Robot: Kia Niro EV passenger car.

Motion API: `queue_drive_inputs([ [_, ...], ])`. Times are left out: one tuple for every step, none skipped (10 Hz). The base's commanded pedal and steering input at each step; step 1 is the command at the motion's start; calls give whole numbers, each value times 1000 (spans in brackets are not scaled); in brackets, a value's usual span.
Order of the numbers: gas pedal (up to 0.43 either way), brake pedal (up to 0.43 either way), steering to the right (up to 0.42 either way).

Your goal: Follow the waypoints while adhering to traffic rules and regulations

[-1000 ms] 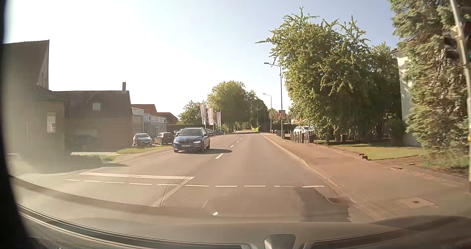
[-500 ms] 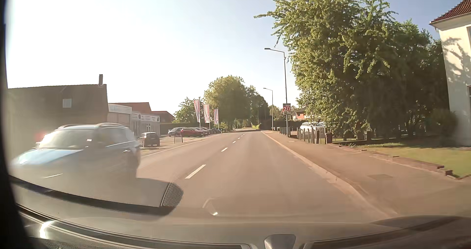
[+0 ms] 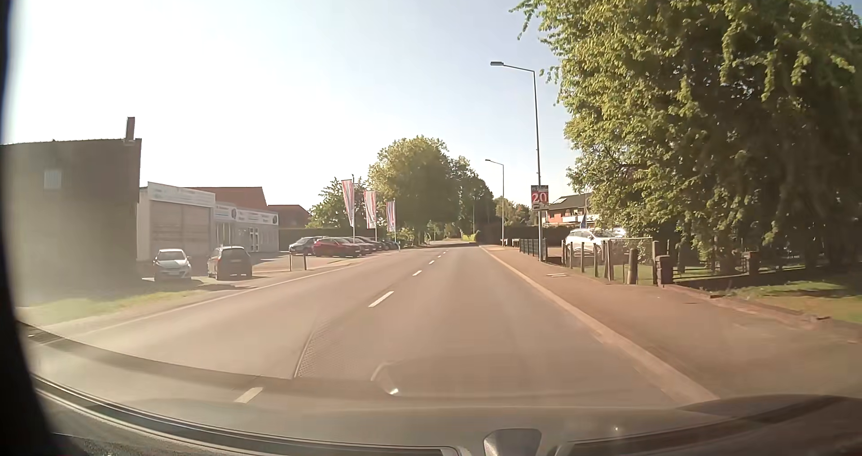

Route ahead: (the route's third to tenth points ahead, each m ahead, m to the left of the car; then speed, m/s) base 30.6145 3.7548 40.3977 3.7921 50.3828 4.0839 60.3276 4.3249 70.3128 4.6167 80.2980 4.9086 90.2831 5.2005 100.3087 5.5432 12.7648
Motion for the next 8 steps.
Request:
queue_drive_inputs([
  [98,6,0],
  [87,6,0],
  [87,6,0],
  [87,6,0],
  [87,6,0],
  [87,6,0],
  [87,6,0],
  [87,6,0],
])
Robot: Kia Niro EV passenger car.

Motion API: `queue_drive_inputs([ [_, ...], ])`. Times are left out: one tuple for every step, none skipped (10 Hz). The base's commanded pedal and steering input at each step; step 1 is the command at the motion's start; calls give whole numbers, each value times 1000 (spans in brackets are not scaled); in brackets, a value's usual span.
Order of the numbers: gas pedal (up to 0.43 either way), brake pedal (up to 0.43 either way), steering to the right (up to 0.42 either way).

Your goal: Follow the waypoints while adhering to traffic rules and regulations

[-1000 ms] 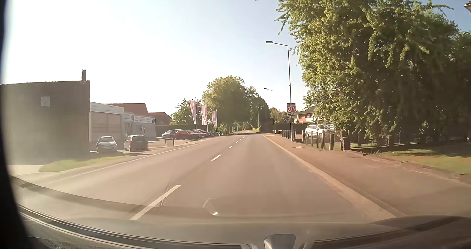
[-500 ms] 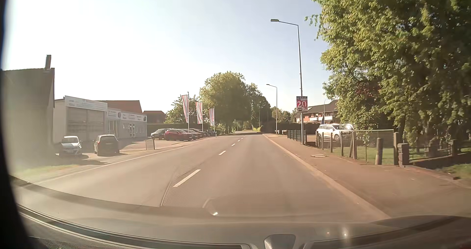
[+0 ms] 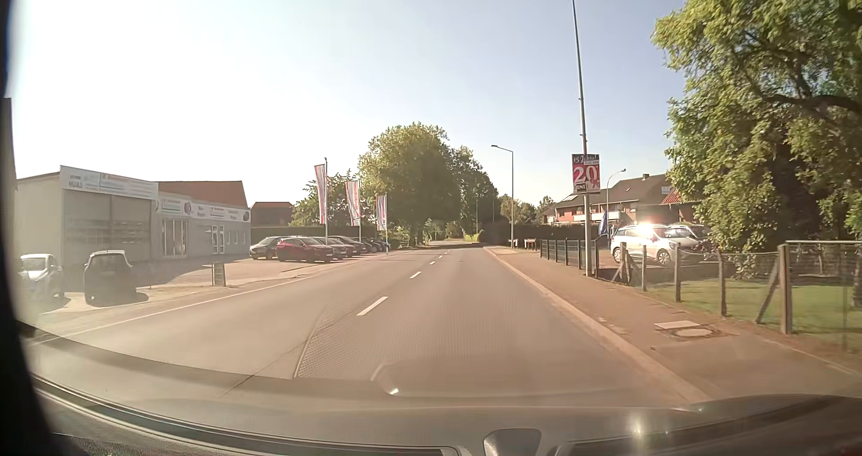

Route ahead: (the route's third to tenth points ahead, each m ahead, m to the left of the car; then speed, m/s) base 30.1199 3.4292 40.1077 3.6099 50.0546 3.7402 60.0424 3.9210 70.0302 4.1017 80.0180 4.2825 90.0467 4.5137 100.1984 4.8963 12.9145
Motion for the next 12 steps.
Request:
queue_drive_inputs([
  [79,6,0],
  [79,6,0],
  [79,6,0],
  [79,6,0],
  [79,6,0],
  [79,6,0],
  [79,6,0],
  [79,6,1],
  [79,6,1],
  [79,6,1],
  [79,6,1],
  [79,6,1],
])
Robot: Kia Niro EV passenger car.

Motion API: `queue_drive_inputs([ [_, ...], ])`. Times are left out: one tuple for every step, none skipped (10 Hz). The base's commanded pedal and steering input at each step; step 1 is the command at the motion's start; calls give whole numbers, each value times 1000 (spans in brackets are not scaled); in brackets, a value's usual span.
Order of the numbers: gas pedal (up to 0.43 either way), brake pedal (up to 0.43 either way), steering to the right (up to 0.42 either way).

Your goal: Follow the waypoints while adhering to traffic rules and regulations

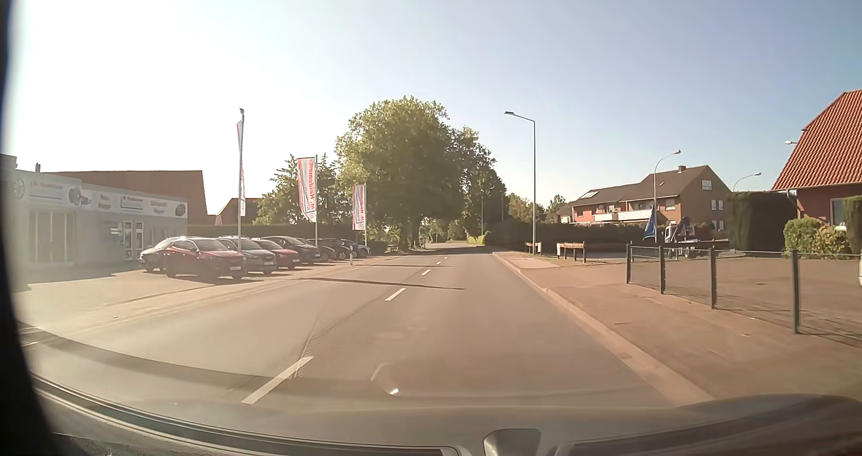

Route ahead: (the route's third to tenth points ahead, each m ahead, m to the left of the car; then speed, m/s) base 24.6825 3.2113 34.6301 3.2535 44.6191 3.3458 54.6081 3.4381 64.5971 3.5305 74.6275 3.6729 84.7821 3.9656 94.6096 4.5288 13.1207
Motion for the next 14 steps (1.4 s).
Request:
queue_drive_inputs([
  [79,6,1],
  [79,6,1],
  [87,6,1],
  [87,6,1],
  [87,6,1],
  [87,6,1],
  [87,6,2],
  [87,6,2],
  [79,6,2],
  [79,6,2],
  [79,6,3],
  [79,6,3],
  [79,6,3],
  [79,6,4],
])
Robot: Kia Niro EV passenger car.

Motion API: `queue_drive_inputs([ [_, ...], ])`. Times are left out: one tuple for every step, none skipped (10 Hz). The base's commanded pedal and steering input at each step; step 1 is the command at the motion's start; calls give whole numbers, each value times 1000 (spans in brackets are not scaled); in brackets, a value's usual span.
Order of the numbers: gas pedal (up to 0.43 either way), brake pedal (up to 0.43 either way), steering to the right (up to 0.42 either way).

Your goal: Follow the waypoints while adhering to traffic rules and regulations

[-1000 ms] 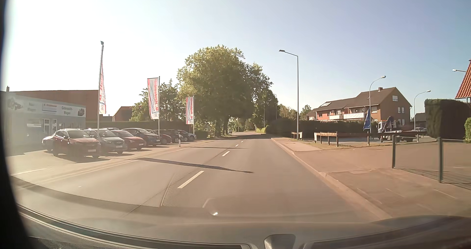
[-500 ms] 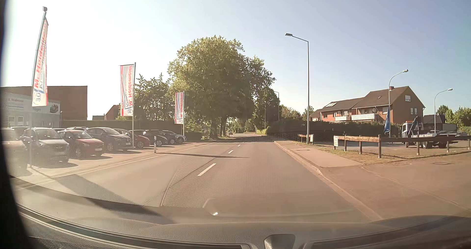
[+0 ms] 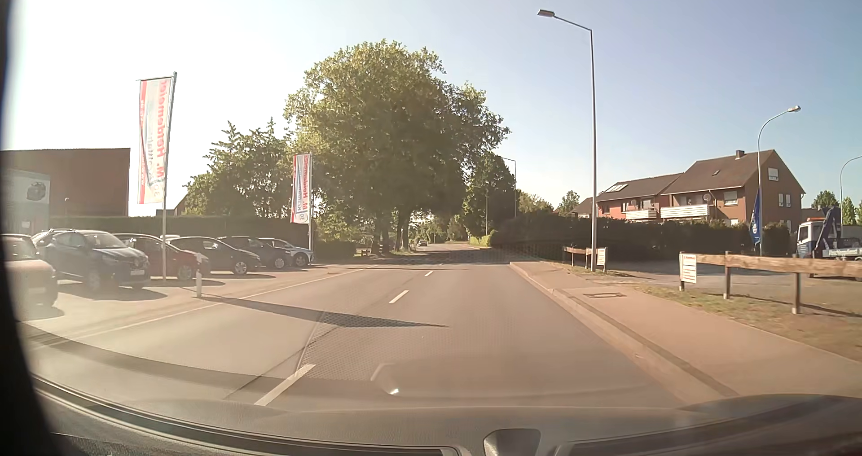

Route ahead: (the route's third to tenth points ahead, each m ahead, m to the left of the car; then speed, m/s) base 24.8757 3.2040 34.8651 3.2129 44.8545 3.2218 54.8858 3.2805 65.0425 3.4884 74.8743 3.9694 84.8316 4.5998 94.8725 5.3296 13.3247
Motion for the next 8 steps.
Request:
queue_drive_inputs([
  [79,6,3],
  [67,6,3],
  [67,6,4],
  [67,6,4],
  [67,6,4],
  [67,6,5],
  [67,6,5],
  [67,6,5],
])
